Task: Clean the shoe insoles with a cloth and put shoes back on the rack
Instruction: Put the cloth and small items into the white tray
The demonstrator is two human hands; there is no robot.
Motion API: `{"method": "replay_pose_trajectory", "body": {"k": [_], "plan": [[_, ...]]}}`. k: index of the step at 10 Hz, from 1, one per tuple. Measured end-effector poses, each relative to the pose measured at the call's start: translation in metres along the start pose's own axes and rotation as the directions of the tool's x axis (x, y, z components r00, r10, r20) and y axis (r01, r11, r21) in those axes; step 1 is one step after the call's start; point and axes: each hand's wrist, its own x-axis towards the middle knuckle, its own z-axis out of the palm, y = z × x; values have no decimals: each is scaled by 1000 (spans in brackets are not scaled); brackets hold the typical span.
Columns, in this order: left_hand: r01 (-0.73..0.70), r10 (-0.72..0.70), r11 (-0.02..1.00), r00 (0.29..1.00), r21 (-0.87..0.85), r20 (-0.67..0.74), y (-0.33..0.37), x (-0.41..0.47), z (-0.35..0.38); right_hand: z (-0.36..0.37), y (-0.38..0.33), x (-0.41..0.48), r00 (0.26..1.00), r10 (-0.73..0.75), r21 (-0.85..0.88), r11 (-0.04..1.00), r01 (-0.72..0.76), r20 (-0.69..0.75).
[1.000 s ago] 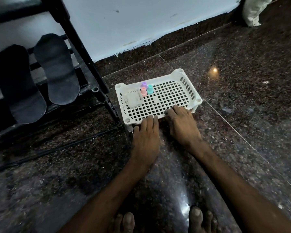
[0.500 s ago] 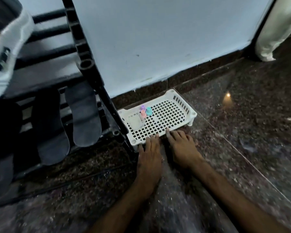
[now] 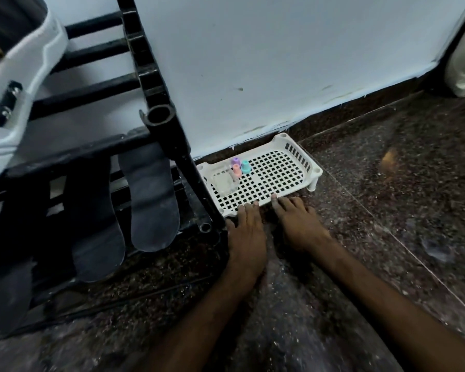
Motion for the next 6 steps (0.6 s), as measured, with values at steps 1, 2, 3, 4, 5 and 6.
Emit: {"method": "replay_pose_trajectory", "body": {"k": [1,2,3,4,5,6], "plan": [[6,-6,1000,1000,-3,-22,-1,1,-6,0,-4,3,1000,7,-9,1000,-7,8],[-18,17,999,1000,-40,-22,0,-2,-6,-2,-3,-2,1000,4,-31,1000,-4,7],[-58,48,995,991,-79,-123,2,-8,-11,-2,0,-12,999,6,-37,999,-7,-35],[-113,98,985,989,-134,-111,2,-16,-23,-10,-2,-28,999,-10,-31,999,8,-48],[-117,87,974,984,-194,-157,1,-25,-47,-33,-3,-44,994,-32,-45,999,28,-105],[-158,111,956,975,-248,-194,3,-41,-78,-63,-10,-59,982,-65,-105,993,47,-176]]}}
